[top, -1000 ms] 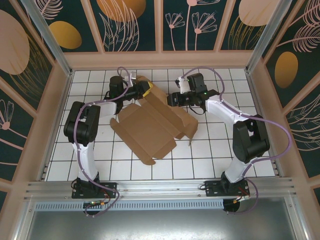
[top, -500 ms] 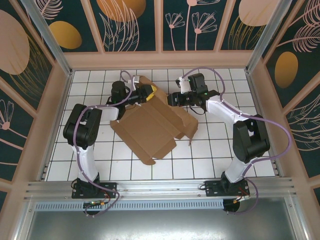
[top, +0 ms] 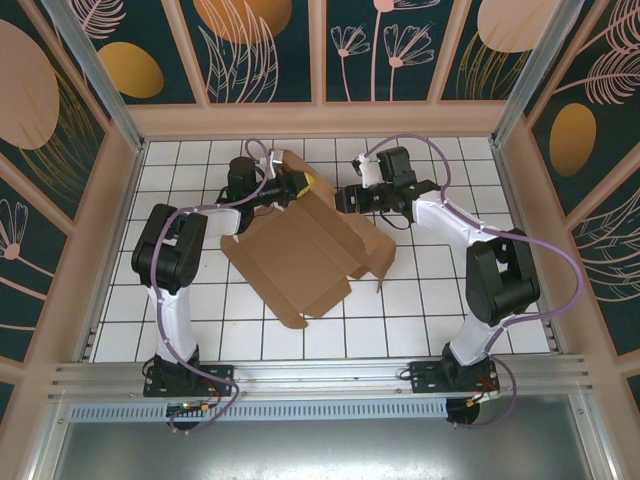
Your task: Fold the paper box
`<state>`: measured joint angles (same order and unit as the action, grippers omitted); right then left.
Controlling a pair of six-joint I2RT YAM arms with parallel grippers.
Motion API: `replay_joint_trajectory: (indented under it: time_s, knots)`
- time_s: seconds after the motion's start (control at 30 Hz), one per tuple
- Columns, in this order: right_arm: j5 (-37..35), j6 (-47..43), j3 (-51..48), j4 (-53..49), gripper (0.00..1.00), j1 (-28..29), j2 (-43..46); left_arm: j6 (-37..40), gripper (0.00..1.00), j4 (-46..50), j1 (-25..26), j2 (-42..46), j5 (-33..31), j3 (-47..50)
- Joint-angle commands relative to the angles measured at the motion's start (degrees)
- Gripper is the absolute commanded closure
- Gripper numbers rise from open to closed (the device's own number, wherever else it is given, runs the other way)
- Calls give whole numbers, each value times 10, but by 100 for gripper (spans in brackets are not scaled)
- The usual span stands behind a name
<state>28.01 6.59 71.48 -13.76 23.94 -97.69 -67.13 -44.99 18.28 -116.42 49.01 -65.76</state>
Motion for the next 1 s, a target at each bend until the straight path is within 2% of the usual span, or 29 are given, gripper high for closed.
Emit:
replay_joint_trajectory:
  time_s: [0.0, 0.2, 0.37, 0.53, 0.63, 0.73, 0.83, 0.97]
  knots:
    - [-21, -4, 14, -37, 39, -2, 17, -18, 96, -51, -2, 7, -36, 12]
    - [-73, 22, 33, -41, 30, -3, 70, -145, 99, -190, -1, 46, -177, 97]
    - [-120, 40, 32, -53, 28, -12, 95, -202, 100, -203, 11, 75, -282, 133]
    - [-133, 90, 5, -29, 28, -42, 131, -186, 100, -112, 45, 134, -400, 141]
    - [-79, 124, -6, -14, 29, -64, 140, -188, 100, -33, 64, 160, -464, 140]
    - [-41, 161, -11, -1, 29, -76, 137, -214, 100, 4, 75, 159, -483, 136]
    - [-16, 223, -8, 12, 34, -98, 123, -271, 100, -2, 88, 148, -500, 150]
    - [-10, 251, 9, 4, 36, -115, 108, -258, 100, 26, 94, 144, -524, 144]
